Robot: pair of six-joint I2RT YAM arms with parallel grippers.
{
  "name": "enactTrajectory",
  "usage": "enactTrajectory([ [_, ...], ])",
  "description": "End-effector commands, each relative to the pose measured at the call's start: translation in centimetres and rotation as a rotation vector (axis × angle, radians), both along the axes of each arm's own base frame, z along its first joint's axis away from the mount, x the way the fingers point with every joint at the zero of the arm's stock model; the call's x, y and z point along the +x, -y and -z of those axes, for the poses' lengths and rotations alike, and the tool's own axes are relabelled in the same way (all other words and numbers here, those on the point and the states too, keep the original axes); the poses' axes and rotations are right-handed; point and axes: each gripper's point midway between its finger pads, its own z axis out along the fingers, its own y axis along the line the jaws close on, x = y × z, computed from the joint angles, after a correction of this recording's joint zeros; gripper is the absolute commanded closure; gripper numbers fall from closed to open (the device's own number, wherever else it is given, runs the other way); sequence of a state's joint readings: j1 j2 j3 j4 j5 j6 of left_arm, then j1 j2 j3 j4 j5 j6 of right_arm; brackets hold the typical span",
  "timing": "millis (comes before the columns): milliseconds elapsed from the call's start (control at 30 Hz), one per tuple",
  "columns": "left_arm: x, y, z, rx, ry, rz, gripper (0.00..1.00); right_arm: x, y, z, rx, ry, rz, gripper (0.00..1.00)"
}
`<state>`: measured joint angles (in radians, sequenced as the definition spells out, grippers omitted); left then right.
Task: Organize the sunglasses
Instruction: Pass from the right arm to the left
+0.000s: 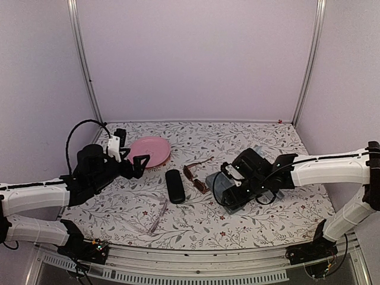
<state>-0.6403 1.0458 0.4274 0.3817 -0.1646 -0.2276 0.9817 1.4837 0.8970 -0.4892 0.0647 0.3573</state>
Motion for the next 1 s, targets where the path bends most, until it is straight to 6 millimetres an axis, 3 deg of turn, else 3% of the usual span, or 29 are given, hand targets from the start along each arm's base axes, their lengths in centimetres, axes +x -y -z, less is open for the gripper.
enactTrajectory([
  [0, -2.7, 4.7, -2.3, -0.037, 0.083, 0.294, 0.01, 0.7, -5.3, -6.2, 0.201, 0.106, -0.182, 0.47],
  [167, -5.2, 7.4, -2.8, -0.040, 0.121, 0.510, 0.01, 1.5, -9.4, -10.9, 0.306, 0.202, -0.354, 0.47],
  [433, -8.8, 9.7, -3.9, -0.103, 0.155, 0.765, 0.02, 0.6, -13.7, -15.5, 0.434, 0.286, -0.610, 0.47],
  [600, -9.8, 11.0, -4.1, -0.122, 0.140, 0.873, 0.01, -0.7, -14.8, -16.9, 0.494, 0.293, -0.721, 0.47],
  [967, -11.5, 12.8, -4.9, -0.167, 0.113, 1.071, 0.01, -2.7, -15.0, -16.7, 0.528, 0.285, -0.877, 0.47],
])
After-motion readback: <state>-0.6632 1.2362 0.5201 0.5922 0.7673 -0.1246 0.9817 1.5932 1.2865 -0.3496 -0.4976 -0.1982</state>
